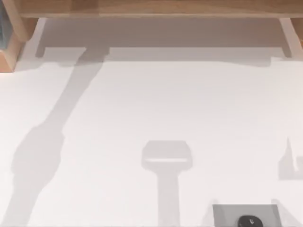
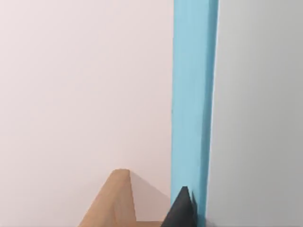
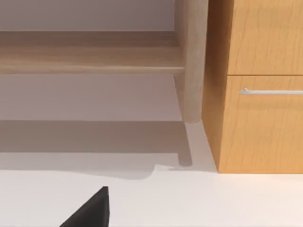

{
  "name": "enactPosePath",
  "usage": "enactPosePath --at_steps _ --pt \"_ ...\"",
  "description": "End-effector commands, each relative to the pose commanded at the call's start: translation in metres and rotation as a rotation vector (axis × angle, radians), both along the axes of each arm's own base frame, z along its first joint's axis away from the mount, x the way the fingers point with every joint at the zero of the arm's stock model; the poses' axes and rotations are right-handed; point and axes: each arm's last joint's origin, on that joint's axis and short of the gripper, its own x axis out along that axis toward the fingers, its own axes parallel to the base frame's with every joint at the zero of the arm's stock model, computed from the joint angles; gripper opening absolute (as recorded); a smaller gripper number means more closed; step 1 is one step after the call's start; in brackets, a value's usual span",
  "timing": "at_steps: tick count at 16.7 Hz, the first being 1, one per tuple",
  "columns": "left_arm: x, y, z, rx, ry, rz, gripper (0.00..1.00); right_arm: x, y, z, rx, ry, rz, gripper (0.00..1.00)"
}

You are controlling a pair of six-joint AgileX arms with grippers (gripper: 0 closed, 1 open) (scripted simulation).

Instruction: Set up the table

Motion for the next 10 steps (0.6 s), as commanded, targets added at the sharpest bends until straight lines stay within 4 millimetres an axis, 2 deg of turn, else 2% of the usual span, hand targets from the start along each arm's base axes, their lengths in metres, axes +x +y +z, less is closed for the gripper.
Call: enactPosePath --at_steps 3,5,7,10 --pt "0.007 0.084 -0.002 0.165 0.026 0.148 0.0 0.0 0.0 0.0 0.0 0.0 0.0 1.0" --pt "0.015 0.143 -0.022 0.297 0.111 0.247 0.0 0.0 0.0 0.0 0.0 0.0 0.0 1.0" --pt "0.019 0.205 -0.055 0.427 0.239 0.329 0.0 0.0 0.0 0.0 0.0 0.0 0.0 1.0" --pt "0.009 0.295 -0.121 0.596 0.472 0.397 0.0 0.0 0.0 0.0 0.0 0.0 0.0 1.0"
